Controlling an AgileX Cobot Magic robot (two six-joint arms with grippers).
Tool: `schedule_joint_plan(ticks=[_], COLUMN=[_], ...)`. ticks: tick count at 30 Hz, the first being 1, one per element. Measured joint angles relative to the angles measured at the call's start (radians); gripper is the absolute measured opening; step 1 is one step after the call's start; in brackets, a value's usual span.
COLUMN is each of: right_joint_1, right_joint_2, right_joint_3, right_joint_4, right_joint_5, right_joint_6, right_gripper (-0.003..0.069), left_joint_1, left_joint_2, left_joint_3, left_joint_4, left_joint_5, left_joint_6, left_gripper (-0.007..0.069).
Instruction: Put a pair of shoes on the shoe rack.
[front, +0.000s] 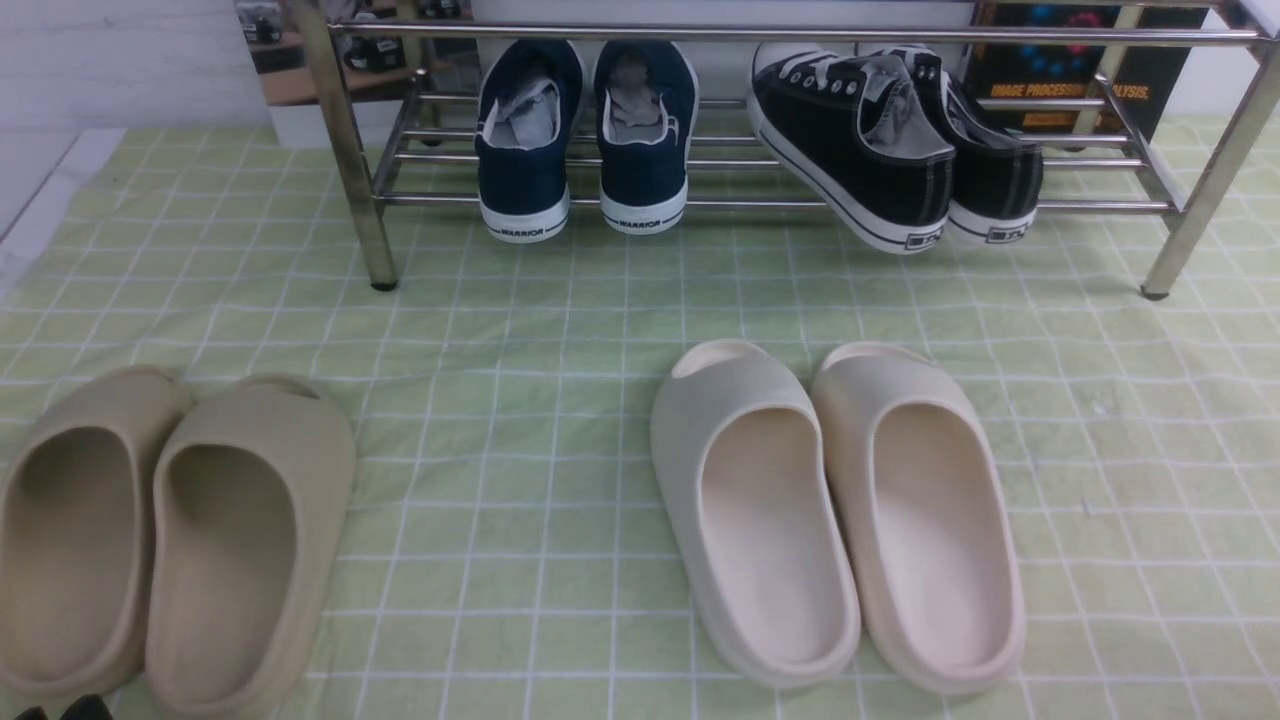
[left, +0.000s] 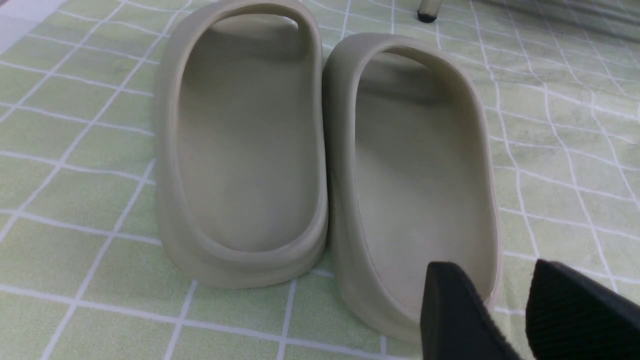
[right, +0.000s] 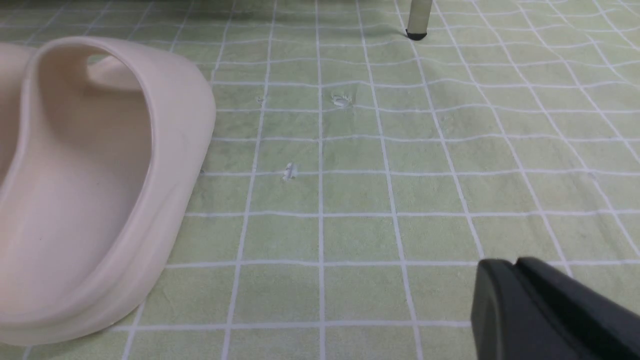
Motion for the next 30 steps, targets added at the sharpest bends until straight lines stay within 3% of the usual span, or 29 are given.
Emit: schedule_joint_plan(ticks=[30], right_joint_1=[0.000], right_joint_2=[0.000], right_joint_3=[0.000], right_joint_4=[0.000], right_joint_5=[0.000], right_joint_6=[0.000], right_gripper=[0.0111], left_joint_1=[0.000], left_joint_2=[0.000], left_joint_3=[0.000], left_joint_4=[0.000], left_joint_5=[0.000], left_joint_6=[0.000], left_gripper=[0.0239])
